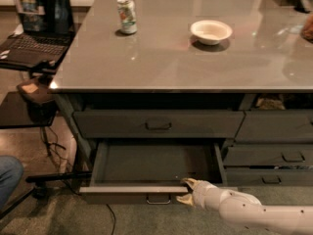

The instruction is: Open middle drawer

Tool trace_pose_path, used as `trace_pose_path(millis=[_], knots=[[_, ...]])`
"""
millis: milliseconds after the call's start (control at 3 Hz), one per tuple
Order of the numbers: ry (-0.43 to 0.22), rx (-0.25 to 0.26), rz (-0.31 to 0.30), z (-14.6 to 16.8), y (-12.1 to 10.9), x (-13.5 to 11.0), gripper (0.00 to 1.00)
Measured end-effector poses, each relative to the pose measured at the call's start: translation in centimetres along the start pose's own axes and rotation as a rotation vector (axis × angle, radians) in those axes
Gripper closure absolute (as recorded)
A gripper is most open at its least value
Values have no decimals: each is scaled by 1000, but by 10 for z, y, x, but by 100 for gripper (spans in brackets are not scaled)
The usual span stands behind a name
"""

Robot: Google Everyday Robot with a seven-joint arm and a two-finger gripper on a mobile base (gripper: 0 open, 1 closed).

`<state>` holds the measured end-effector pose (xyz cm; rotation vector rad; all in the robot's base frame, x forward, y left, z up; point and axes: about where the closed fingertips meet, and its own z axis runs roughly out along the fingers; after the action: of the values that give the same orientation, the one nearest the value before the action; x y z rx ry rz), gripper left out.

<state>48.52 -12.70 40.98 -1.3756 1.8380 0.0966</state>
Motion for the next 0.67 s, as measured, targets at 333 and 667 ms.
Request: trace_pose_path(millis=[333,667], knots=[[0,0,0,-4,-2,-4,100],[8,-1,-7,-12,6,0,100]])
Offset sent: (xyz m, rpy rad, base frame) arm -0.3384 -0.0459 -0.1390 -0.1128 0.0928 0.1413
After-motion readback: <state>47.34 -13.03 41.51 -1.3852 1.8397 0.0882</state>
